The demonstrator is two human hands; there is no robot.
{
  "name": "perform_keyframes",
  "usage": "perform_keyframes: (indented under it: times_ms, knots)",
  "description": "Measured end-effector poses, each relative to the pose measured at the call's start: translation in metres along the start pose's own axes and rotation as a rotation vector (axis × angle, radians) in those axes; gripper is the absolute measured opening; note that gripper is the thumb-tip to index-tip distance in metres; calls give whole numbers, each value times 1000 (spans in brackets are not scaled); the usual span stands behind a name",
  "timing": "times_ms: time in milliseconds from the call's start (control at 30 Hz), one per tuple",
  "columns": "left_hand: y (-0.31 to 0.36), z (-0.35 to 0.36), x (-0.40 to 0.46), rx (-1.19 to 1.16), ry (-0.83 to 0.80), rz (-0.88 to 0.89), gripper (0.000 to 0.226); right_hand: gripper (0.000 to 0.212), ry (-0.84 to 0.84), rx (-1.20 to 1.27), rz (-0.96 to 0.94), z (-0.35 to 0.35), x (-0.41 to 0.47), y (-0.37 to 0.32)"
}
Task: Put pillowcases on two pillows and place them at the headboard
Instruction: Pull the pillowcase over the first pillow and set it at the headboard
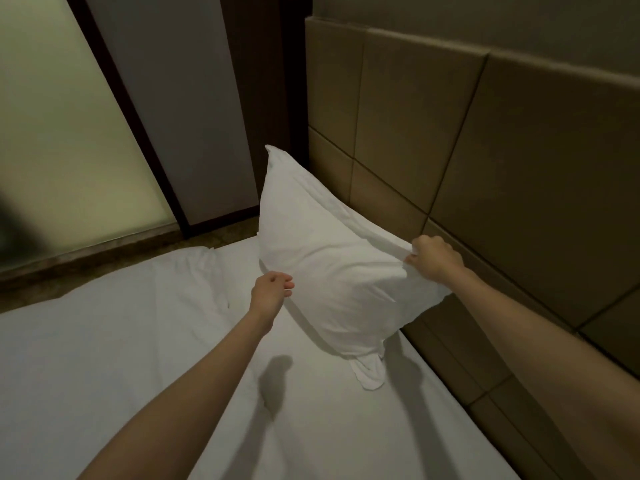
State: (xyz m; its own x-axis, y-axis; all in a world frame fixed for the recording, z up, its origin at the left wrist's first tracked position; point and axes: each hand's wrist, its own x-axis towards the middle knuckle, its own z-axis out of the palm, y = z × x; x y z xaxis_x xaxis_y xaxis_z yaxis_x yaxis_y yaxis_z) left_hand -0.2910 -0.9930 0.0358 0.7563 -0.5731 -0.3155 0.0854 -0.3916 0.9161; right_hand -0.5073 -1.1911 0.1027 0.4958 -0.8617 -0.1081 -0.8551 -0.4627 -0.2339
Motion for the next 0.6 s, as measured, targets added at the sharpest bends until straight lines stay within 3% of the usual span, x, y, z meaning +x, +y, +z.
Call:
perform_keyframes:
  times_ms: [300,600]
  knots:
    - [10,-36,-96,-26,-60,52,29,14,41,283,26,-12,-89,-1]
    - [4,-85,-195,-8,-99,137,31,18,186,583,-87,-25,-189,-37]
